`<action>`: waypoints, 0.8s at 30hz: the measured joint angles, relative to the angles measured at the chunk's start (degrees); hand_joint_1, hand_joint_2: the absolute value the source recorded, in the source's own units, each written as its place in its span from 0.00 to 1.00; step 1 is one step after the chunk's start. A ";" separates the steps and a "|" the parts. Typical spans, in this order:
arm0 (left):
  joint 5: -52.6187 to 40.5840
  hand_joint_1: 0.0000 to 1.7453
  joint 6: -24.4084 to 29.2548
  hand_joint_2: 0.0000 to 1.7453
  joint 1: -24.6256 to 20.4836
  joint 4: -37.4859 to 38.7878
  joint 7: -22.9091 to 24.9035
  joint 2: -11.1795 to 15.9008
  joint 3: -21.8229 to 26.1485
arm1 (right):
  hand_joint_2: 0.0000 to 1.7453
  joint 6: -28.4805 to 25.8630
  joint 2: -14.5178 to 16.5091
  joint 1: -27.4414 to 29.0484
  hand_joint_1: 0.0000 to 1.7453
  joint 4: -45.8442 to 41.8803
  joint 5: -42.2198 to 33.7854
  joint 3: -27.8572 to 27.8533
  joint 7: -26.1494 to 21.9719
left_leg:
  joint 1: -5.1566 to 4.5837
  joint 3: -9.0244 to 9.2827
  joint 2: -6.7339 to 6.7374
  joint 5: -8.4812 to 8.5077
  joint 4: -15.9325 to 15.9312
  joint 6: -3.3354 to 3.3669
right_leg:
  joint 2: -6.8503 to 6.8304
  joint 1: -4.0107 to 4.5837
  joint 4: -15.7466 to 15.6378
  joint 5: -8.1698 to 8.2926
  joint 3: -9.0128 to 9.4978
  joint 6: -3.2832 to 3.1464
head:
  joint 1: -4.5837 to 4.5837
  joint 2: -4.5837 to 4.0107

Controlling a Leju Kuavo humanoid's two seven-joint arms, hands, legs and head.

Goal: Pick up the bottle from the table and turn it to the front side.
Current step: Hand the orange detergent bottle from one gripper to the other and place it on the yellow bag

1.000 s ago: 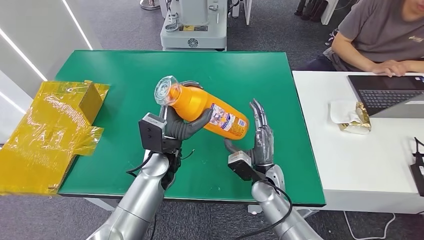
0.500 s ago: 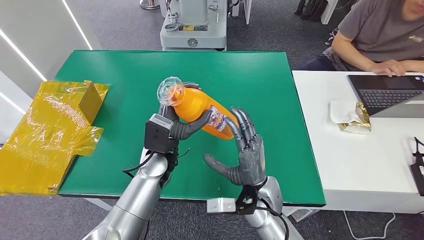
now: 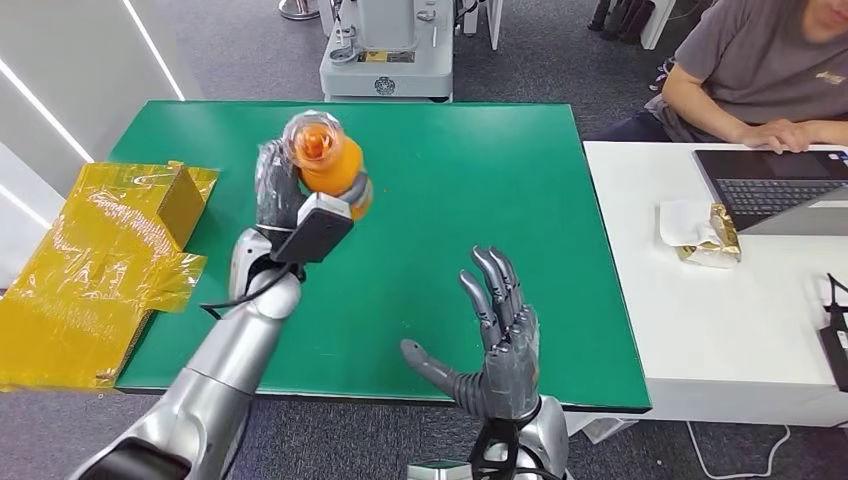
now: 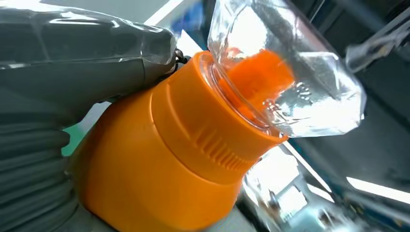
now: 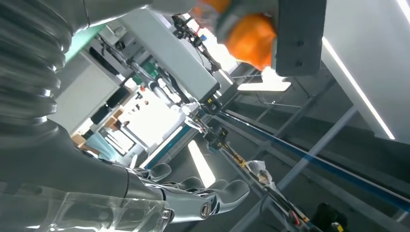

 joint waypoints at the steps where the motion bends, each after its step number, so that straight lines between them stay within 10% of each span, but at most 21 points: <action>1: -3.10 1.00 2.49 1.00 -1.52 0.73 1.21 1.24 -0.04 | 1.00 0.00 0.05 0.31 0.00 -0.02 -0.04 -0.04 0.00 | 0.01 0.00 -0.01 0.01 0.00 -0.01 | 0.00 0.00 0.01 0.00 0.00 0.00 | 0.00 0.00; 11: -48.37 1.00 10.75 1.00 -6.79 0.28 19.45 11.79 2.45 | 1.00 0.00 0.90 1.47 0.00 0.02 -1.14 -0.57 0.00 | 0.02 0.02 0.01 0.03 -0.03 -0.06 | 0.03 0.01 0.05 -0.01 -0.01 -0.01 | 0.01 0.00; 24: -54.46 1.00 10.51 1.00 -12.17 15.16 32.91 16.58 -3.71 | 1.00 0.00 1.45 3.09 0.00 0.02 -0.93 -0.93 0.00 | 0.01 0.02 0.04 0.04 -0.02 -0.07 | 0.06 0.01 0.02 0.01 -0.01 -0.01 | 0.03 0.00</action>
